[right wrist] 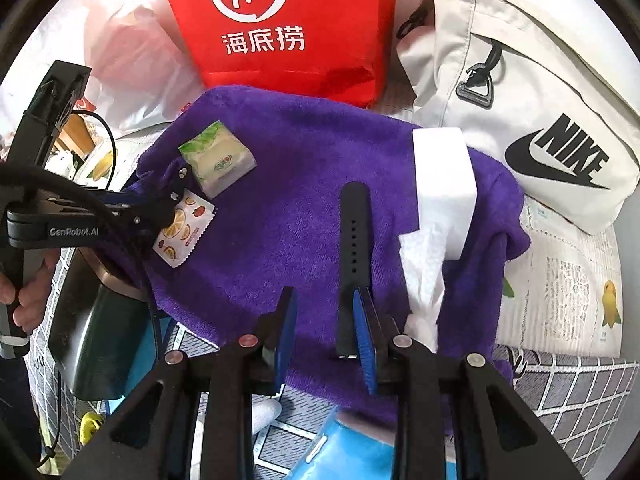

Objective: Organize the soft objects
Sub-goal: 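Lay the black straps on the purple towel and open both grippers, then move the right tool toward the pale green cloth while the left tool approaches the yellow pouch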

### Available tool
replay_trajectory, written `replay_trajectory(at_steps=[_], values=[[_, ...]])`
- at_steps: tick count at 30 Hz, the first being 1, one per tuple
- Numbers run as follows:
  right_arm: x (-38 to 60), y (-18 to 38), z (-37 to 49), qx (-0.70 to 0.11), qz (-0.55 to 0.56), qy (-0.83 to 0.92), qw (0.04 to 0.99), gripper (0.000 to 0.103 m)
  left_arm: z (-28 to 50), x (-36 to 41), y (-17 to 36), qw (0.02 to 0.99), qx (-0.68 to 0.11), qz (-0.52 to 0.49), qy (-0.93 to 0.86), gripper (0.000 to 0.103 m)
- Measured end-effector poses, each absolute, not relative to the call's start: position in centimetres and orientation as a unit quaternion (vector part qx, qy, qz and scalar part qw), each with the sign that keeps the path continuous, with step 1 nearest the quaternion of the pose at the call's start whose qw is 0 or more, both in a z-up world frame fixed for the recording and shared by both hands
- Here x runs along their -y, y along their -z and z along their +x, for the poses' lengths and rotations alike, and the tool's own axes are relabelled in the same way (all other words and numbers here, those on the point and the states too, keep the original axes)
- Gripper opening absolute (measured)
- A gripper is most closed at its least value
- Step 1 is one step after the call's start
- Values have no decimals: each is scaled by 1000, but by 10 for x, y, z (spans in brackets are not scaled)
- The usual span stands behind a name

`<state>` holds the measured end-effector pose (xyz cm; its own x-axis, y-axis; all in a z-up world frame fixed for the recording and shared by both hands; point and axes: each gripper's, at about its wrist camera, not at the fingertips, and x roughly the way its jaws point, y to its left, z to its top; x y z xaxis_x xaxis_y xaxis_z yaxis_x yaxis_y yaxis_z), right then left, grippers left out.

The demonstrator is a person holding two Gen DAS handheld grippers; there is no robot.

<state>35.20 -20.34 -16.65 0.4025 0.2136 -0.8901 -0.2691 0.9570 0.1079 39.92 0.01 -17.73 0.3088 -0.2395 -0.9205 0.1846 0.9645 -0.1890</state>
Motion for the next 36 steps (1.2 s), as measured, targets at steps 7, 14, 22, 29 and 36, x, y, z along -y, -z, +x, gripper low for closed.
replay_trajectory(at_steps=[7, 14, 22, 29, 36], values=[[198, 156, 333, -520, -16, -153, 840, 29, 381, -6, 159, 816, -564, -26, 129, 53], [193, 135, 288, -494, -24, -149, 856, 38, 333, -23, 137, 828, -544, -24, 133, 54], [188, 117, 230, -480, -19, -152, 864, 39, 269, -41, 107, 848, -508, -23, 151, 57], [177, 110, 192, -479, -12, -156, 864, 39, 222, -44, 105, 852, -497, -7, 162, 58], [163, 120, 167, -486, 1, -162, 859, 39, 177, -50, 132, 847, -502, 9, 173, 58]])
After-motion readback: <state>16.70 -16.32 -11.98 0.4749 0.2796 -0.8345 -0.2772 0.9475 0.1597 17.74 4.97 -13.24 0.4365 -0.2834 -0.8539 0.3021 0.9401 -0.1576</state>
